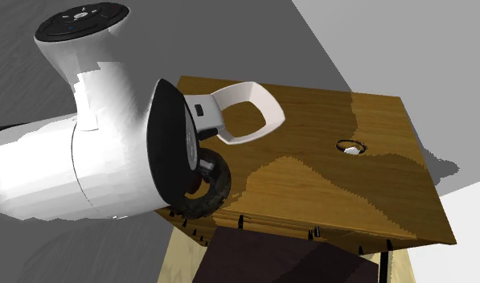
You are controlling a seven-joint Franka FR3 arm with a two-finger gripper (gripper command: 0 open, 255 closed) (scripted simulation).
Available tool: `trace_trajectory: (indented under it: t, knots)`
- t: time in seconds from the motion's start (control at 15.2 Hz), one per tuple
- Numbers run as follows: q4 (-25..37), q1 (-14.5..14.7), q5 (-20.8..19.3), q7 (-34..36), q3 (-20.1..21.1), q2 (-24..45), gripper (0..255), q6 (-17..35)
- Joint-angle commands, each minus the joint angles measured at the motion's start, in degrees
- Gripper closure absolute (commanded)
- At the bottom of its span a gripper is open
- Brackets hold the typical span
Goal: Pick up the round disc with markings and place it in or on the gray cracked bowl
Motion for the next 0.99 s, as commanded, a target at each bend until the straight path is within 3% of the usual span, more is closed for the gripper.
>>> trace_trajectory:
  t: [0.0, 0.2, 0.46, 0.92]
  knots:
    - [0.0, 0.0, 0.0, 0.0, 0.0, 0.0, 0, 0.0]
    - [0.0, 0.0, 0.0, 0.0, 0.0, 0.0, 0, 0.0]
    - [6.3, -0.3, -2.0, 0.4, -2.7, -1.2, 0, -7.5]
    - [6.3, -0.3, -2.0, 0.4, -2.7, -1.2, 0, -7.5]
